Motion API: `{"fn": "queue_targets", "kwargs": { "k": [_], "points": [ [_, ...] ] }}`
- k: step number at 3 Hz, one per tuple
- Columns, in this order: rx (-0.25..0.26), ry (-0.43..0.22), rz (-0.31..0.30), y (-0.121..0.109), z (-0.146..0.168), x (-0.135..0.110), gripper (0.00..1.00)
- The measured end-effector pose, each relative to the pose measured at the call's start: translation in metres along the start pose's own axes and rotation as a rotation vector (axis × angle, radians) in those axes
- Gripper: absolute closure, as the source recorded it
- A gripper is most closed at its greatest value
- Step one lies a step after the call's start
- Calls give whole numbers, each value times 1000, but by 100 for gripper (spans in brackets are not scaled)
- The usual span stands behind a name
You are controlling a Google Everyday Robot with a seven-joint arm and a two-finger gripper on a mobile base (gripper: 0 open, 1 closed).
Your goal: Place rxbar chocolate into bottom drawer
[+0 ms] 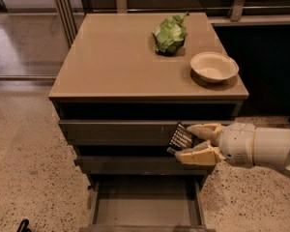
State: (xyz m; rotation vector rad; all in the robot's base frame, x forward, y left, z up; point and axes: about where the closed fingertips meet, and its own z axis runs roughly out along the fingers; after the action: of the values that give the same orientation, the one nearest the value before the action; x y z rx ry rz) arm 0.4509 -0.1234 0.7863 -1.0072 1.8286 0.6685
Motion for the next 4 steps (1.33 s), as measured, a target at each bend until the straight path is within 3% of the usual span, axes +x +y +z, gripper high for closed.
{"fn": "queue_targets", "kwargs": {
  "k": [1,2,3,4],
  "points": [
    [53,-33,40,0,8,33,100],
    [145,-72,109,-10,26,92,100],
    [218,-70,179,-28,48,152,100],
    [221,-39,260,-36,70,202,100]
  ]
}}
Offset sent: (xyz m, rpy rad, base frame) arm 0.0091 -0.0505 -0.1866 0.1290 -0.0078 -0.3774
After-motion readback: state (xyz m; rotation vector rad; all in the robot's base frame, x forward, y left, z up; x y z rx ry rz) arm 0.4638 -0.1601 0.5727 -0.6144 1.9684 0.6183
